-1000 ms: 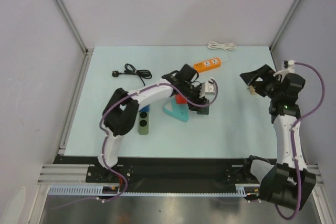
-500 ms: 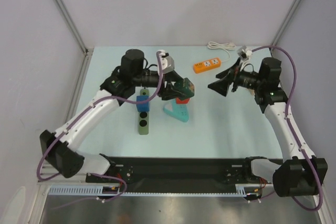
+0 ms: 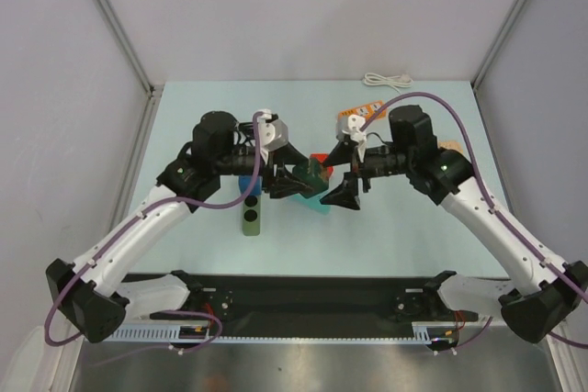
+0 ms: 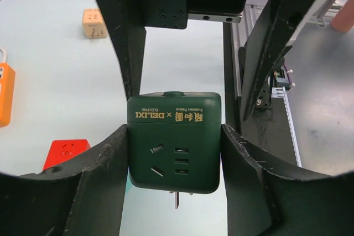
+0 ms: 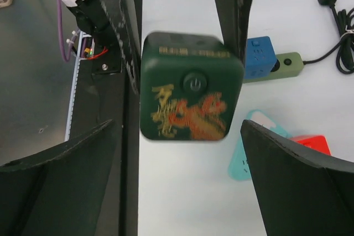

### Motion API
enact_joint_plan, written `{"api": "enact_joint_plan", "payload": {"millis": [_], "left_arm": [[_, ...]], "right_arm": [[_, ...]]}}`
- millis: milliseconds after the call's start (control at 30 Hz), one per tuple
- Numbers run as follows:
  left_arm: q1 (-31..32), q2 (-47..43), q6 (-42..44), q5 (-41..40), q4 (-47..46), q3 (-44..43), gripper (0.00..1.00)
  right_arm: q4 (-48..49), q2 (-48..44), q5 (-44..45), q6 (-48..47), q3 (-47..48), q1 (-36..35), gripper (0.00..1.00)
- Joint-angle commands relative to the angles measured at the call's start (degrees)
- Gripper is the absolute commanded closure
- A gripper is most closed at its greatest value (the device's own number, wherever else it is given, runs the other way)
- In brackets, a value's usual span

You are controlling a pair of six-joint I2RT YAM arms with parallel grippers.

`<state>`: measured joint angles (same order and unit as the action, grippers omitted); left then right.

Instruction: Insert the plug

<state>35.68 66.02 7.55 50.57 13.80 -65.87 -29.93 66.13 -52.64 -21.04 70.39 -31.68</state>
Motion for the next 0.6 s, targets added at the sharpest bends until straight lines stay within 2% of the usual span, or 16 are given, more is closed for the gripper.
{"api": "enact_joint_plan", "payload": {"millis": [0,200,267,400,467,500,567], "left_arm": [[0.7,-3.1,0.6,0.2,-3.7,1.2,1.00],[1.6,-5.1,1.9,0.2,-5.7,4.3,1.00],[1.8,-6.0,2.6,-0.6,-5.9,5.4,1.00],[2.0,-6.8,3.9,-2.6,-5.9,7.1,0.98],[2.1,-7.4,4.5,-3.2,-6.3,8.1,0.97],[2.3,-7.7,4.6,-3.5,-6.9,8.6,0.98],[2.3,-8.2,4.8,-3.8,-7.7,9.6,1.00]], "right_arm": [[-2.5,2.8,7.7,-2.7,3.9,-4.0,0.00],[-0.2,7.4,9.0,-0.4,7.7,-7.7,0.01],[-0.5,9.0,8.5,0.2,8.3,-7.8,0.06],[0.3,9.9,8.7,1.7,7.5,-7.9,0.60],[2.1,9.6,8.8,3.0,6.2,-8.0,0.61],[3.0,9.5,8.6,3.7,5.8,-8.0,0.56],[6.9,8.8,8.1,5.8,4.2,-8.0,0.37]]}}
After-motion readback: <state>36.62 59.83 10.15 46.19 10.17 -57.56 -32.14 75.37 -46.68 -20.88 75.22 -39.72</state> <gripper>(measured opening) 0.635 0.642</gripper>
